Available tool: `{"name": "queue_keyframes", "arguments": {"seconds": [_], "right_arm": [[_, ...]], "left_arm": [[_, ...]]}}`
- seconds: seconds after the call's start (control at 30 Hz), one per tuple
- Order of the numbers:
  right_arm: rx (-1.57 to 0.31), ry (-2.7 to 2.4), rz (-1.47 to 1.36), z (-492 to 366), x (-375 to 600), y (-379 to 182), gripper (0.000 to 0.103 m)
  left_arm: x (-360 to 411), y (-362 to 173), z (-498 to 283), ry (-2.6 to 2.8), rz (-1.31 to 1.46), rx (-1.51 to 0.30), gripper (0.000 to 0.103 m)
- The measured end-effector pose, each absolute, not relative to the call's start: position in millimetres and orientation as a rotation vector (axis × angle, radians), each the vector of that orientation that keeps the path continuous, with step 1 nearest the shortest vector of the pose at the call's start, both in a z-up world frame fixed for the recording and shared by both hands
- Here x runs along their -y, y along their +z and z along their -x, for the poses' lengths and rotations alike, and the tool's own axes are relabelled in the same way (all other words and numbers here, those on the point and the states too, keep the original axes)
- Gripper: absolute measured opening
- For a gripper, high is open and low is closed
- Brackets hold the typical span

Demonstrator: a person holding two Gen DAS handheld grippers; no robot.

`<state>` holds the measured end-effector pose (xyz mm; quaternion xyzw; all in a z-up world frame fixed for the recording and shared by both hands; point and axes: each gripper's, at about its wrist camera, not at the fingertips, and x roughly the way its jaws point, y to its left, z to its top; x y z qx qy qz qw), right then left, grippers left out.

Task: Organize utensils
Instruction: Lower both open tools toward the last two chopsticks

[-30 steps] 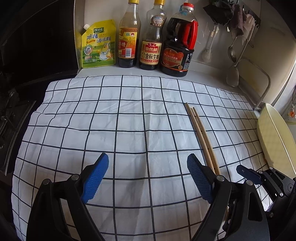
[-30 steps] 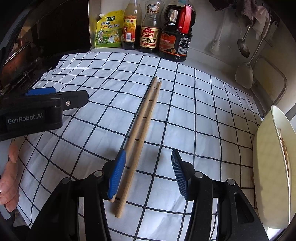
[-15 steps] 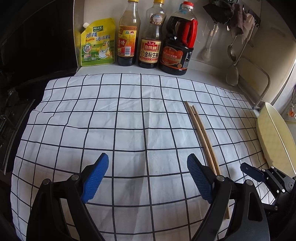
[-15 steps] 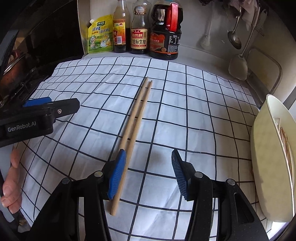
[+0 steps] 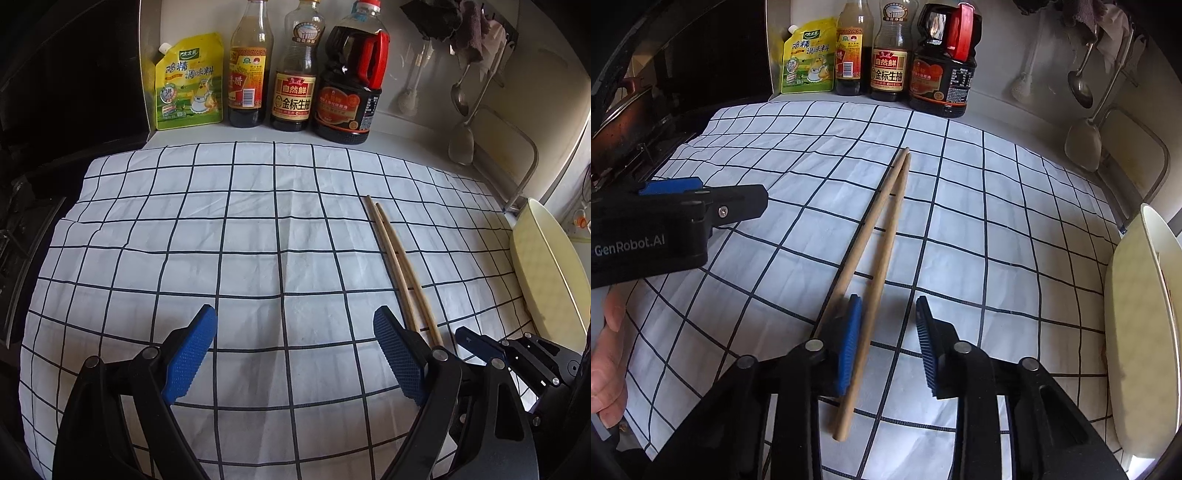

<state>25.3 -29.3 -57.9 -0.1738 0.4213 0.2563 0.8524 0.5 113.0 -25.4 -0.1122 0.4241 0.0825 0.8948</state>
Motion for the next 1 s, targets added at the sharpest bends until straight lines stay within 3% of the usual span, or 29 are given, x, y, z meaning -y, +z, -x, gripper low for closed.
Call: {"name": "queue_keyframes", "arguments": {"seconds": [0.03,0.07,0.83,0.87,0.93,1.0], "right_arm": [[-0.892,0.551,0.361,-26.2,29.4,-58.0,0.01],[-0.893,0.556,0.357,-27.2,30.2,-58.0,0.008],[-0.906,0.477,0.197,-50.3,103.4,-56.7,0.007],[-0.908,0.485,0.194,-50.4,103.5,-56.8,0.008],[-0.9,0.476,0.201,-50.3,103.8,-56.1,0.025],[-0.888,0.466,0.213,-50.5,103.2,-55.5,0.033]], "left_arm": [[-111.0,-26.1,-1.4,0.169,0.231,-0.885,0.085],[-109.1,-27.0,-2.5,0.166,0.231,-0.891,0.085],[-62.9,-40.5,-33.6,0.189,0.149,-0.946,0.088],[-61.9,-40.7,-34.2,0.187,0.148,-0.944,0.088],[-60.1,-41.8,-35.5,0.185,0.145,-0.947,0.088],[-58.3,-43.2,-37.6,0.185,0.14,-0.952,0.088]]}}
